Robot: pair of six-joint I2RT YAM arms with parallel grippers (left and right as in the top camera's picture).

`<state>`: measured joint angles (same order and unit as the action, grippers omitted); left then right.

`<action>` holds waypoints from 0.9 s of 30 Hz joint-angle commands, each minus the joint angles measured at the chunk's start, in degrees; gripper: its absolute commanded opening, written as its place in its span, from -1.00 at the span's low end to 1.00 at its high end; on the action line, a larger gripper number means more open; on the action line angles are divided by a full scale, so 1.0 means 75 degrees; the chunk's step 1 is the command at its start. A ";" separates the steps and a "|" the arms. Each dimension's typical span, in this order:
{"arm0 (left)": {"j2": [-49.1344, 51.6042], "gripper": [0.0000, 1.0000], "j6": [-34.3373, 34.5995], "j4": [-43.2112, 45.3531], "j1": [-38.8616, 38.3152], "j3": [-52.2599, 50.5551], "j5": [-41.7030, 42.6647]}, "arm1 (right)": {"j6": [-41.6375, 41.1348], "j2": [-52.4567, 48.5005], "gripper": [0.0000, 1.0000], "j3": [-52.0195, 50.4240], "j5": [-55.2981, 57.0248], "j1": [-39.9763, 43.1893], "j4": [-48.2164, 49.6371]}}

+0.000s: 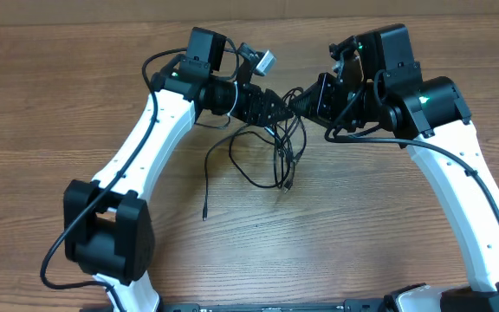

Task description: Untangle cables

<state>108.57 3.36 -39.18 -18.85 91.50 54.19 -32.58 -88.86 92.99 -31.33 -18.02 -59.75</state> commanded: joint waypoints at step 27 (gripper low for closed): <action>-0.1813 -0.92 0.1906 -0.0743 0.0041 0.1373 -0.1559 | 0.1422 -0.0277 0.38 0.0140 0.2119 0.0286 -0.0994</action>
<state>97.67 15.70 -44.62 -18.65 100.20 41.36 -28.53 -90.94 93.01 -8.45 -16.05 -68.14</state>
